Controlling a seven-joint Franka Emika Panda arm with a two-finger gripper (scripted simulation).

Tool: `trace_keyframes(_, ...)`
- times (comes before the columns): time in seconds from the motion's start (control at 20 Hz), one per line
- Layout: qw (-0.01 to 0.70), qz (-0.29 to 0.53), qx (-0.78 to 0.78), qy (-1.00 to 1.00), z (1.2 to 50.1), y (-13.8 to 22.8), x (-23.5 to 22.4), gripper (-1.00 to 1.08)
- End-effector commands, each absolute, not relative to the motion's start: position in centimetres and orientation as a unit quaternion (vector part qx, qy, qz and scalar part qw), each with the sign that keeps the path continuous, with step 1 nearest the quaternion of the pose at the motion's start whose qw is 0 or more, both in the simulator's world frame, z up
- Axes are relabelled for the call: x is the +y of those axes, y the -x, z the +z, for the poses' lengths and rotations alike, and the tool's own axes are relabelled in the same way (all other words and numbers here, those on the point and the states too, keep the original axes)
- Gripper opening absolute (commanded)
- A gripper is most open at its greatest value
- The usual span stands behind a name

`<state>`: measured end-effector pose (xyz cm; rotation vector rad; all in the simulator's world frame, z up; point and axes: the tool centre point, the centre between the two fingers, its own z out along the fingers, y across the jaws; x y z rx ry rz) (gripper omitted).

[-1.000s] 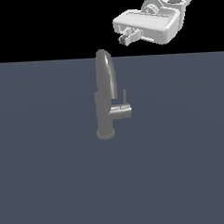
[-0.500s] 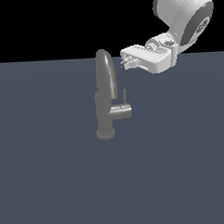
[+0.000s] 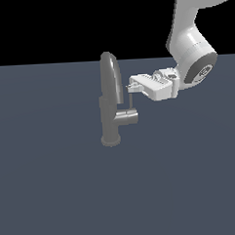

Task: Turn on the faucet by rotating a designated handle.

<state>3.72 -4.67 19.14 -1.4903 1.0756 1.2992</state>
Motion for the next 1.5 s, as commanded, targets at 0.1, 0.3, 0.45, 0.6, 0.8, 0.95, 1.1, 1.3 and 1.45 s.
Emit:
trace_keyframes(0.1,0.444,0.537,0.444,0.563,17.1,-4.1,-4.3,-1.00)
trace_keyframes(0.3,0.450,0.544,0.449,0.548,16.2,-4.1,-4.1,-1.00)
trace_keyframes(0.45,0.451,0.545,0.449,0.546,16.1,-4.1,-4.0,-1.00)
trace_keyframes(0.6,0.451,0.545,0.449,0.546,16.1,-4.1,-4.0,-1.00)
trace_keyframes(0.8,0.451,0.545,0.449,0.546,16.2,-3.6,-4.1,-1.00)
trace_keyframes(0.95,0.451,0.545,0.449,0.546,16.4,-2.9,-4.2,-1.00)
trace_keyframes(1.1,0.451,0.545,0.449,0.546,16.5,-2.1,-4.4,-1.00)
trace_keyframes(1.3,0.451,0.545,0.449,0.546,16.7,-1.1,-4.6,-1.00)
trace_keyframes(1.45,0.451,0.545,0.449,0.546,16.9,-0.3,-4.7,-1.00)
